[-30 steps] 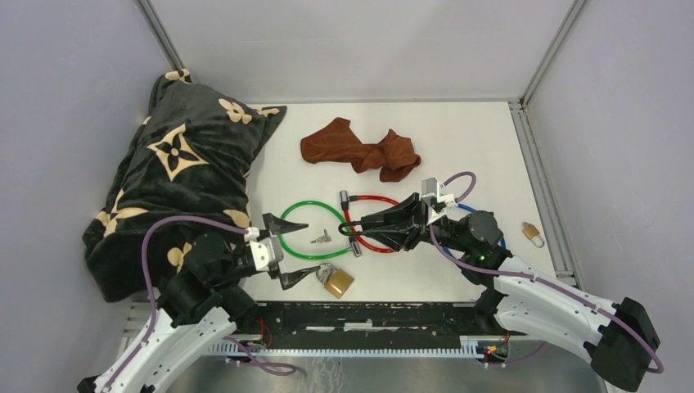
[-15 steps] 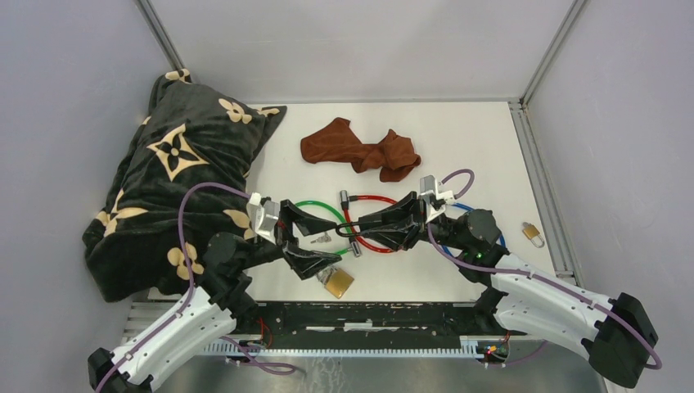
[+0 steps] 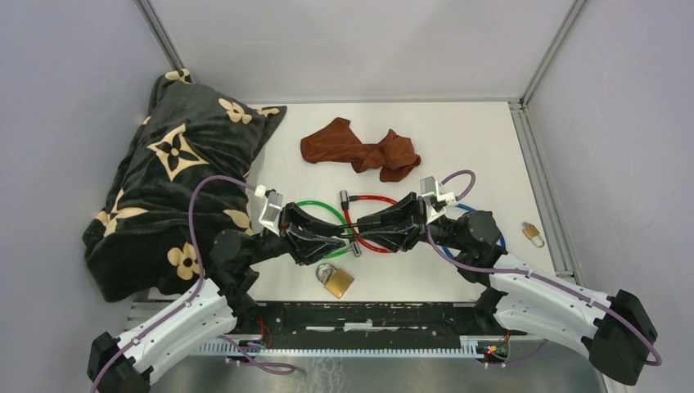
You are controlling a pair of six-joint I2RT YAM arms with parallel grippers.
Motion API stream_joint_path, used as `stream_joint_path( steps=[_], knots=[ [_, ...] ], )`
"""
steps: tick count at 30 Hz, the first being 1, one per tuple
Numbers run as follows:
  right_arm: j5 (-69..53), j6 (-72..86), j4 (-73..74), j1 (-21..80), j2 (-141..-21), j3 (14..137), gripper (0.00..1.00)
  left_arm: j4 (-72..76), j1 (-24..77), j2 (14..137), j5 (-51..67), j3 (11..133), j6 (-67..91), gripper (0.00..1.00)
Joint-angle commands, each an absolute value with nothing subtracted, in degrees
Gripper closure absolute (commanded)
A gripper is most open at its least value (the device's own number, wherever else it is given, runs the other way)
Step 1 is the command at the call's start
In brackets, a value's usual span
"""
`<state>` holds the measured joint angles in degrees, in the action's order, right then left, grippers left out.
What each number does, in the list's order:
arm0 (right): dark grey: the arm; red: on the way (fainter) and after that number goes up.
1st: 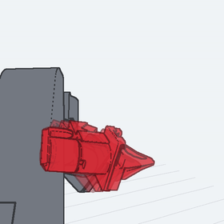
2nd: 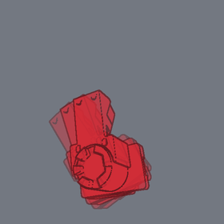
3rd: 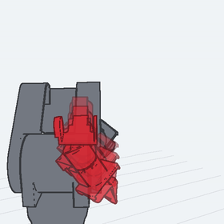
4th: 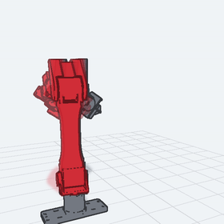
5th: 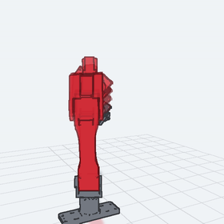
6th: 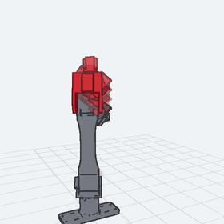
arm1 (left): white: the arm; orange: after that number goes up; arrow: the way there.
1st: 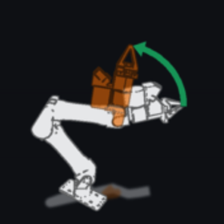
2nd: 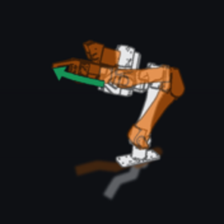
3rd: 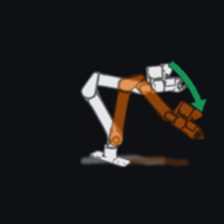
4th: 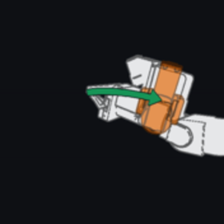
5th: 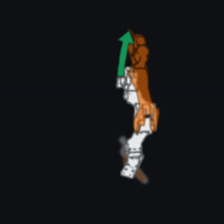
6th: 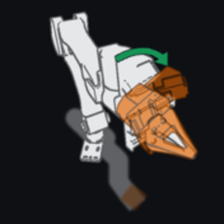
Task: Lock with the key
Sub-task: Lock the lock.
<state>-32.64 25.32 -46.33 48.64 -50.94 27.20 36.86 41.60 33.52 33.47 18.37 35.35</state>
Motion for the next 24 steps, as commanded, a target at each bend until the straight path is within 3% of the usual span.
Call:
stream_joint_path(
  steps=[1,3,7,19,24],
  knots=[
    [-32.9,26.3,-54.7,49.1,-51.2,31.3,1.00,39.9,42.0,34.8,33.2,20.1,37.0,0.57],
    [-32.9,26.5,-54.8,49.0,-51.4,31.1,1.00,40.2,42.1,34.9,32.0,20.4,37.0,0.77],
    [-33.2,26.1,-53.8,49.0,-51.3,30.0,1.00,41.6,42.0,34.1,31.5,21.0,35.1,0.98],
    [-35.2,24.6,-52.6,52.2,-57.0,29.8,1.00,40.7,42.3,35.4,25.5,22.4,19.7,0.98],
    [-36.6,24.0,-52.1,52.2,-57.8,30.0,1.00,39.8,42.3,36.0,26.3,23.2,21.1,0.98]
  ],
)
